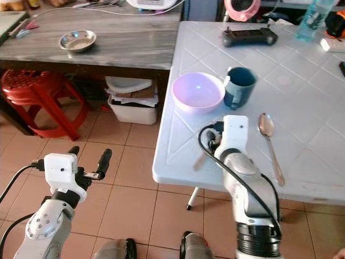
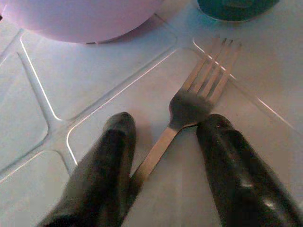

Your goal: Setting the table

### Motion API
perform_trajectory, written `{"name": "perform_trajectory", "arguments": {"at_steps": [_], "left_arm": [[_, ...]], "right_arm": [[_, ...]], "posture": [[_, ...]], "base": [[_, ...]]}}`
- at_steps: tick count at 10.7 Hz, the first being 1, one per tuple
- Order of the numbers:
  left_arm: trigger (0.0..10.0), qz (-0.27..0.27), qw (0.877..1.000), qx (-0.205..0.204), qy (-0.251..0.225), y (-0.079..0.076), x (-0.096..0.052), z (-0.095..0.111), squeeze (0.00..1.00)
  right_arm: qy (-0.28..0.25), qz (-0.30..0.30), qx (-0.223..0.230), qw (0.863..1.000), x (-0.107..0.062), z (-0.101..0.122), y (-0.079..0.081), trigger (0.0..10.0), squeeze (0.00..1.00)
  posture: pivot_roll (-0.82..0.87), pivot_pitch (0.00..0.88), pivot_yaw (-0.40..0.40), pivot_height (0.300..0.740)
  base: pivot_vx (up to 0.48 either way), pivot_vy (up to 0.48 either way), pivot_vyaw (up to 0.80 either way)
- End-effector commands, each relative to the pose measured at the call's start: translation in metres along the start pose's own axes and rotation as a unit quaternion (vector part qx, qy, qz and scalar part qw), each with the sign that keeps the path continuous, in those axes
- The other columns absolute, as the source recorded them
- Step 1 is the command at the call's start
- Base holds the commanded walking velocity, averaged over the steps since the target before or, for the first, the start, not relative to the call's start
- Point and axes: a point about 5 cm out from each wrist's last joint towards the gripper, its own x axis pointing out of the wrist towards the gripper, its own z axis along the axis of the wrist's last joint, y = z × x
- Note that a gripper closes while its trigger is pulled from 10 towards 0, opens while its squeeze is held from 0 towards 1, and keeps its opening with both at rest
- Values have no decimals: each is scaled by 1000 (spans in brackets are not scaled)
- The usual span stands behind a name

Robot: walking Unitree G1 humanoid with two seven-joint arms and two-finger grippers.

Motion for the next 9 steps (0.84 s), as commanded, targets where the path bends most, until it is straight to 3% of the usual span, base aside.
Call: {"name": "perform_trajectory", "arguments": {"at_steps": [1, 5, 9], "left_arm": [[10000, -2, 1000, 4, 1, 0, -1, 1, 0], [10000, -3, 1000, 5, 2, 0, 1, 1, 0], [10000, -5, 1000, 7, 4, 0, 2, 1, 0]], "right_arm": [[117, -20, -3, 993, 1, -45, -11, 0, 0], [128, -24, -14, 991, -2, -53, -23, 0, 0], [118, -15, -42, 992, 0, -58, -22, 0, 0]], "posture": [[34, 186, 49, 740], [32, 180, 53, 740], [36, 178, 56, 740]], "base": [[0, 0, 0], [0, 0, 0], [0, 0, 0]]}}
